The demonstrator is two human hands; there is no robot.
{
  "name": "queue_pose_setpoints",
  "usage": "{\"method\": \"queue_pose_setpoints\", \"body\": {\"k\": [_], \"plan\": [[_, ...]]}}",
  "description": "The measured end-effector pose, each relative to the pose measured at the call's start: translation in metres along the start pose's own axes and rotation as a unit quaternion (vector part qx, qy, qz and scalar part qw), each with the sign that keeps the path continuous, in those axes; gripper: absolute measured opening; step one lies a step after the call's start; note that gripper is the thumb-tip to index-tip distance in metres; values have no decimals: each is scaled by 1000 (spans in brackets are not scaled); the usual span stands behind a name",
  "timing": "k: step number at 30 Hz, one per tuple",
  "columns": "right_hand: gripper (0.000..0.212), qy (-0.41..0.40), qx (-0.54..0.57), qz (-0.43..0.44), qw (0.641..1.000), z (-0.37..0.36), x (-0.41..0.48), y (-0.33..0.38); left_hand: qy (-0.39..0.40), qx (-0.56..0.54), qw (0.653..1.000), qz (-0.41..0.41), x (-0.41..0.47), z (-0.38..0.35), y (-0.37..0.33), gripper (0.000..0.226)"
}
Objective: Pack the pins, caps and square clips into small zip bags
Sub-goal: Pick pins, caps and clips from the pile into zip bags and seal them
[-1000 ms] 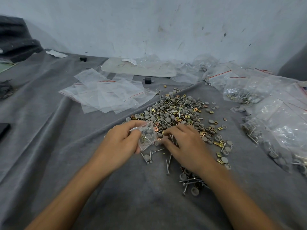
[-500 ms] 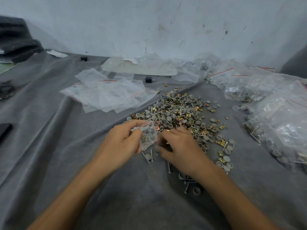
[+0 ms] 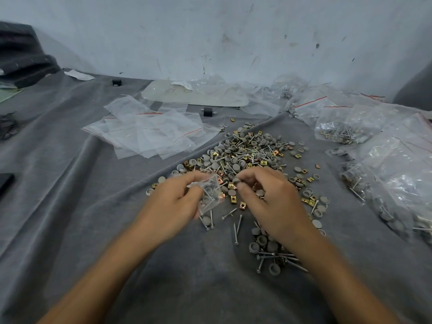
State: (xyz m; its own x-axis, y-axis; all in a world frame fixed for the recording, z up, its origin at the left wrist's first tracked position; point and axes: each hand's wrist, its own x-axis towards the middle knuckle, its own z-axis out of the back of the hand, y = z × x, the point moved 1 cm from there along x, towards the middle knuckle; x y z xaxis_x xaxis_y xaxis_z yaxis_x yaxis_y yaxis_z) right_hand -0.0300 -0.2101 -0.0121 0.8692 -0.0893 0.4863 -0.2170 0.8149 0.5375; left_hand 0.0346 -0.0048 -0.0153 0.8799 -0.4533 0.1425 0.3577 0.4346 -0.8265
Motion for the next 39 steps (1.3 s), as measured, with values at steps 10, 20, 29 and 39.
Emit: {"method": "queue_pose_setpoints", "body": {"k": [10,20,29,39], "plan": [[35,79,55,69,993,-19,-6,19,4,-13,1000,-7,0,-3,-4,39],[11,76,46,6,996,-8,-4,5,-62,-110,990,66,6,13,-6,32],[41,200,-127,54,970,-35,-16,21,-73,-143,984,74,7,15,-4,32],[30,177,-176,28,968,-22,-9,4,-63,-136,987,63,7,17,-1,33]]}}
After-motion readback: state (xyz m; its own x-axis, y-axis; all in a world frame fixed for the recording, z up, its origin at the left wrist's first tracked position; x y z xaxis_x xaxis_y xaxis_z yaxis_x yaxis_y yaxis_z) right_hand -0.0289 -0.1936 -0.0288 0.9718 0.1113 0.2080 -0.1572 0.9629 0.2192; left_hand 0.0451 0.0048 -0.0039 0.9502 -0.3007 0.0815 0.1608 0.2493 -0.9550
